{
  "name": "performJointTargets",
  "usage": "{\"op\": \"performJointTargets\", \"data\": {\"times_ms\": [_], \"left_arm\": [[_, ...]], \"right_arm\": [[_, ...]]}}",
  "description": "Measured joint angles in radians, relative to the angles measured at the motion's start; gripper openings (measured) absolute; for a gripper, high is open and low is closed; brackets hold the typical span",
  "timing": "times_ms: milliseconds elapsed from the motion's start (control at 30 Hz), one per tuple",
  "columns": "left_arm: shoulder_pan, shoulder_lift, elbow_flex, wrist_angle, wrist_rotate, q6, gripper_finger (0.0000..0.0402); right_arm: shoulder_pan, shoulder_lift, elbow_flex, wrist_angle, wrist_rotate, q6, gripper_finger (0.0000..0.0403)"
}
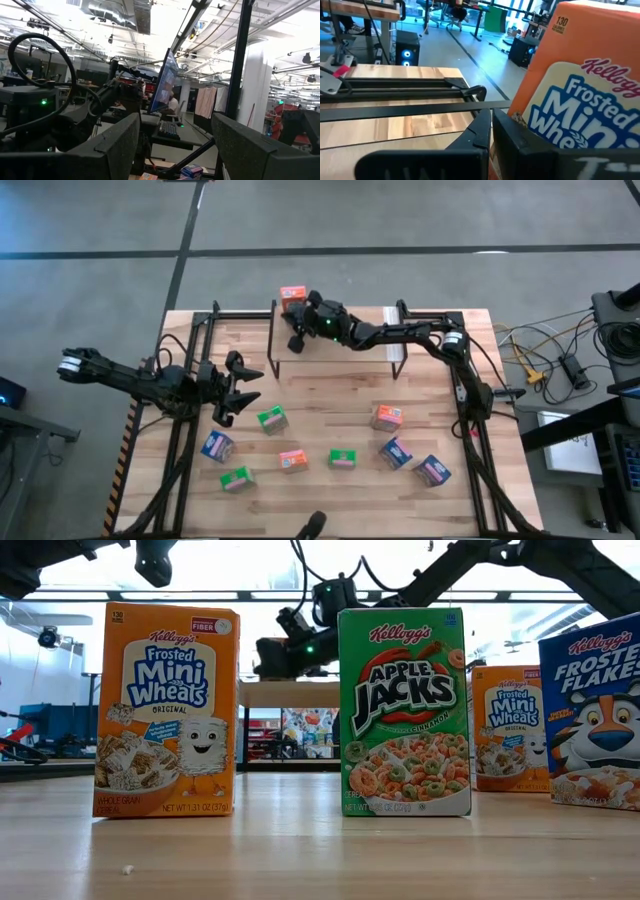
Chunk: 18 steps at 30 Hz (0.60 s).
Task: Stack cereal on shelf
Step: Put the top middle orange cereal box on the shelf, then put the top left green cereal box on the shelf
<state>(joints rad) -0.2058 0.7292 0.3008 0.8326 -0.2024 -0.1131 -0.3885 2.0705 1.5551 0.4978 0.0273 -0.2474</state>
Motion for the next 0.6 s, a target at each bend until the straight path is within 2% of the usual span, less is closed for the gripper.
{"op": "performJointTargets", "data": {"times_ms": [300,600], "left_arm": [[0.0,0.0,0.0,0.001,0.0,0.0,0.0233],[0.0,0.003,0.0,-0.012,0.0,0.0,0.0233]], "right_arm": [[0.018,-0.054,0.0,-0.102,-0.002,0.0,0.0009],[0.054,-0.195,-0.01,-0.467,-0.005,-0.018,0.0009]]}}
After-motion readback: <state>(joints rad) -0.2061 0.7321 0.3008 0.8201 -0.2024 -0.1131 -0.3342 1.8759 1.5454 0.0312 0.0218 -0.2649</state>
